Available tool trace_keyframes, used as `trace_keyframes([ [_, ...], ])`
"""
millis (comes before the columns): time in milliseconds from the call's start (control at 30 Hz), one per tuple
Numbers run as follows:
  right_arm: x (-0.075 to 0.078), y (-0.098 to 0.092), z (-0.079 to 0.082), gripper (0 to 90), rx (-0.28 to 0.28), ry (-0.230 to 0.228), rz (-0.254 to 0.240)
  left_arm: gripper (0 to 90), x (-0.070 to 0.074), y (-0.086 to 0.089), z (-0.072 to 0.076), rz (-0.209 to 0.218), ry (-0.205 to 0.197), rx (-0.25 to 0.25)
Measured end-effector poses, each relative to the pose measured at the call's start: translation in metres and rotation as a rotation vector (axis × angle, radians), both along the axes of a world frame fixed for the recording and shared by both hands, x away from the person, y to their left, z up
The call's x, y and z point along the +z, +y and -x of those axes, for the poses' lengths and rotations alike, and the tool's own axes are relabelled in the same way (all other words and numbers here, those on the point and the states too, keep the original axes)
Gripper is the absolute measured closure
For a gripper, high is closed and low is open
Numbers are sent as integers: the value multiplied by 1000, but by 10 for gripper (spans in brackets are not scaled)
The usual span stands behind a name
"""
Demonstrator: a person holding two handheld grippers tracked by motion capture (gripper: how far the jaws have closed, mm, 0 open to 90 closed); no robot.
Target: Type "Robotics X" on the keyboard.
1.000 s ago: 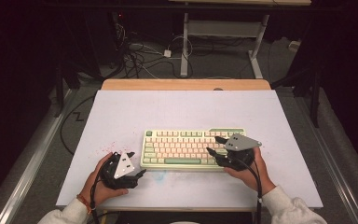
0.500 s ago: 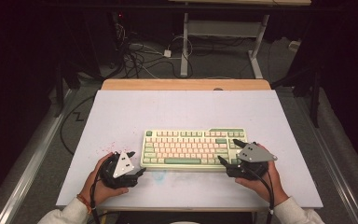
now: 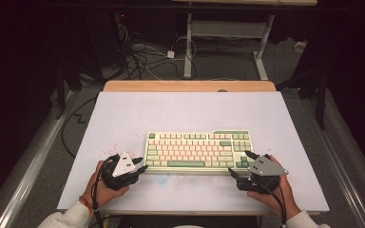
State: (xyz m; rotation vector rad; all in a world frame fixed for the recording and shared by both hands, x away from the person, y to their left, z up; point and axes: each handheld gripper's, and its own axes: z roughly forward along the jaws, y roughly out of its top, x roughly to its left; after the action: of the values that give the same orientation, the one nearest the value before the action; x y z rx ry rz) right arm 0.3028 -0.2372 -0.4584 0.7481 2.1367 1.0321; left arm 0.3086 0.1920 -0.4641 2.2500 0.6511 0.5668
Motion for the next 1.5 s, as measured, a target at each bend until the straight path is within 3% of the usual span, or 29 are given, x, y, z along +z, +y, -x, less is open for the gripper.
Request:
trace_keyframes([
  [233,-3,2,1,207,3,5,17,874,10,-12,-5,-1,33,-28],
  [533,-7,6,1,208,13,15,38,877,21,-31,-17,24,63,-59],
  [1133,-10,7,-1,210,13,25,69,877,28,-72,-53,-39,84,-93],
  [1500,-11,6,-2,210,12,29,80,876,26,-99,-70,-109,108,-118],
])
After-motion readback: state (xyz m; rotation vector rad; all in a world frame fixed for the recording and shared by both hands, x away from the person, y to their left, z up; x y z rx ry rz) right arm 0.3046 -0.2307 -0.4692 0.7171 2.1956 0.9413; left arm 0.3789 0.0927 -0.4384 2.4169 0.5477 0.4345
